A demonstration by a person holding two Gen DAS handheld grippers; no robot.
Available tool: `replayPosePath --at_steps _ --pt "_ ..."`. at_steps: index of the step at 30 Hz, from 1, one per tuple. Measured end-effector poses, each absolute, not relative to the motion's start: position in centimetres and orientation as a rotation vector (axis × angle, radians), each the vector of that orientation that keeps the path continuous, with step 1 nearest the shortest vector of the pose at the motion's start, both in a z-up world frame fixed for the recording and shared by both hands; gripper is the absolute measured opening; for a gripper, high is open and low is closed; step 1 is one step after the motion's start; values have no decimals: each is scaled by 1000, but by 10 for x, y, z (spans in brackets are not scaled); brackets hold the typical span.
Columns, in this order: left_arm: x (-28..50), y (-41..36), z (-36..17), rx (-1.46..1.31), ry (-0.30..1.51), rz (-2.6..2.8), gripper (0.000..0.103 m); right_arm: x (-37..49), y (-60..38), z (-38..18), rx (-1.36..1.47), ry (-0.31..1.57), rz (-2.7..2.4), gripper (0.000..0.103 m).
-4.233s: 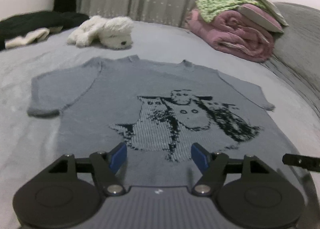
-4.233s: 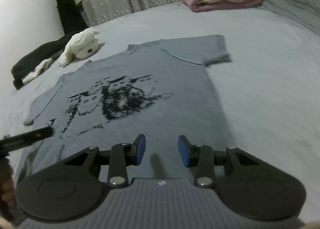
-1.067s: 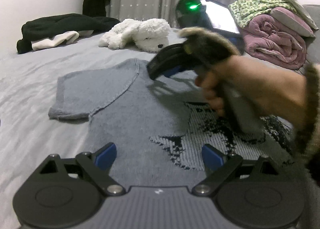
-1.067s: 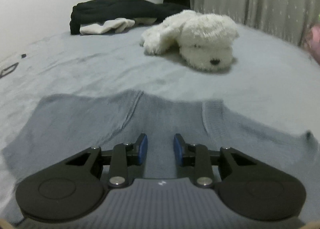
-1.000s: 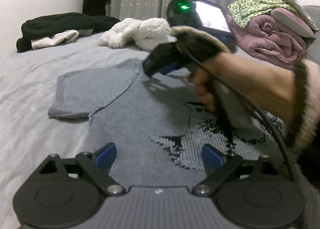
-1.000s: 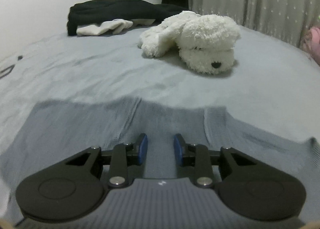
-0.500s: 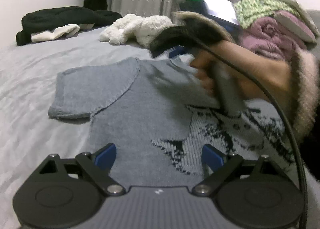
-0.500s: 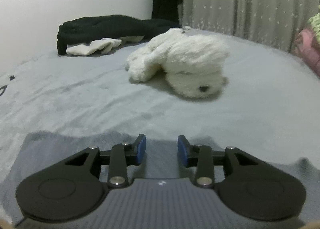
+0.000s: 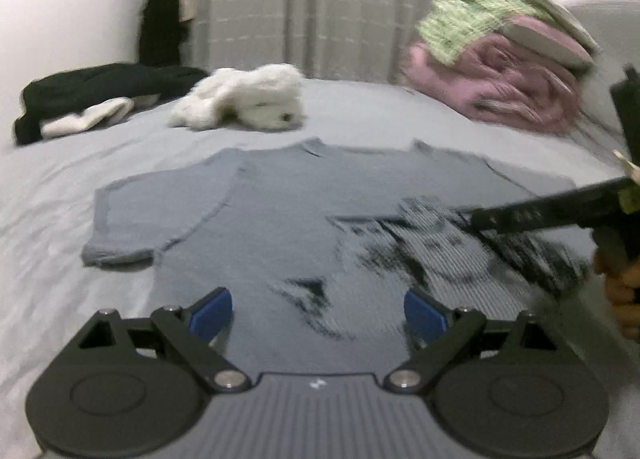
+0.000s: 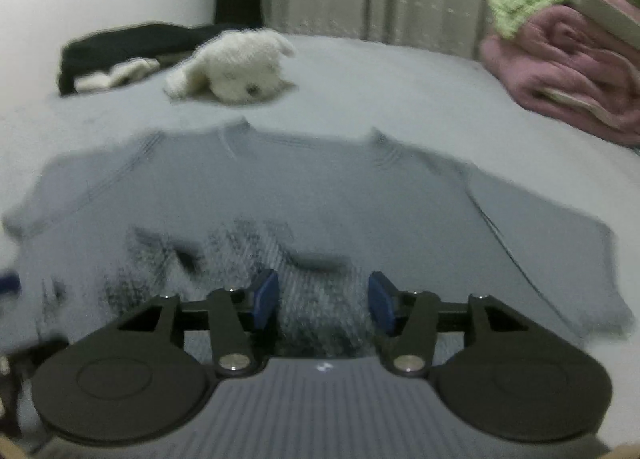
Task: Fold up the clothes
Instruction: 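Pull both grippers back from the flattened sweater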
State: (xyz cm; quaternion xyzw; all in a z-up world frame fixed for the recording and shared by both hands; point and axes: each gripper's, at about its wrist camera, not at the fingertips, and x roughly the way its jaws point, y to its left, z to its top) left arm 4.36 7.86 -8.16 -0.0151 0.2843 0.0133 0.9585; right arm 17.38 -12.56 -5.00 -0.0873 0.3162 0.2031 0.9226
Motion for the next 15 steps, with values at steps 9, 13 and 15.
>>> replayPosePath --at_steps 9,13,15 --pt "16 92 -84 -74 621 -2 95 93 -204 -56 -69 622 336 67" --pt "2 98 -83 -80 634 -36 97 66 -229 -58 -58 622 317 67" --pt "-6 99 -83 -67 643 -53 97 54 -240 -59 -56 620 311 67"
